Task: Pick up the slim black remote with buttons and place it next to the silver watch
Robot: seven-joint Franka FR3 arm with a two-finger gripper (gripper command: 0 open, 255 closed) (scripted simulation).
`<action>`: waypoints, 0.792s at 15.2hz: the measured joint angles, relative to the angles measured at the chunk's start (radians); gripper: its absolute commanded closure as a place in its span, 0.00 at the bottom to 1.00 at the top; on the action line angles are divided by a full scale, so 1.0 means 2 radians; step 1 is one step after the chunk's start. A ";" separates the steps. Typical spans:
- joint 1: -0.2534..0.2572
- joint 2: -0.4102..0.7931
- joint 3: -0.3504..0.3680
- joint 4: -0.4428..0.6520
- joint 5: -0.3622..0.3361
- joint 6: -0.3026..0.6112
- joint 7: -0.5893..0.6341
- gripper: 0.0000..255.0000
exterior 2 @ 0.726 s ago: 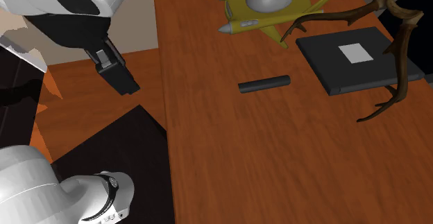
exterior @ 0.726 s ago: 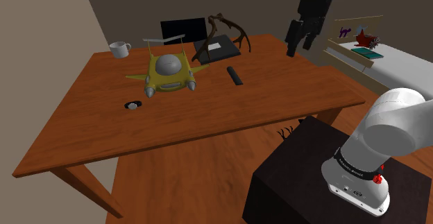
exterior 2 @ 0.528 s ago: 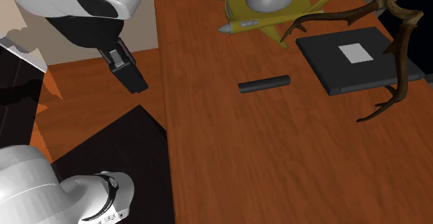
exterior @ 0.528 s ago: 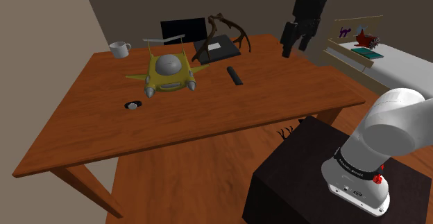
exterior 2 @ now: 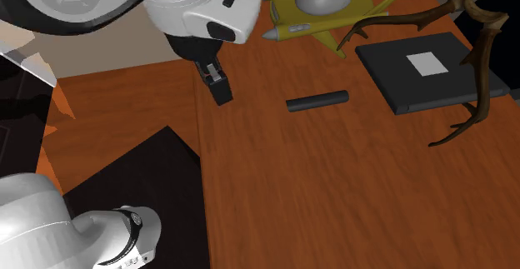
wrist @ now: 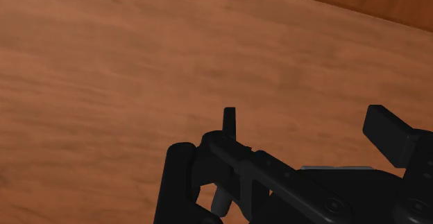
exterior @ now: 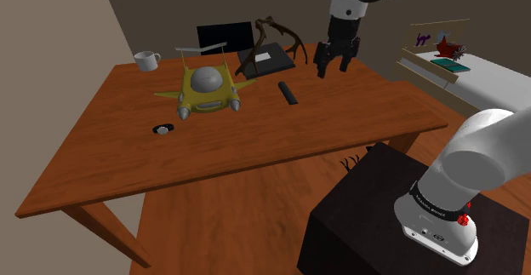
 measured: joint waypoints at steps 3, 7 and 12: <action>-0.008 0.053 0.000 0.017 -0.001 0.036 0.013 0.00; -0.019 0.116 -0.003 0.035 -0.003 0.082 0.028 0.00; -0.031 0.207 -0.008 0.076 -0.006 0.133 0.046 0.00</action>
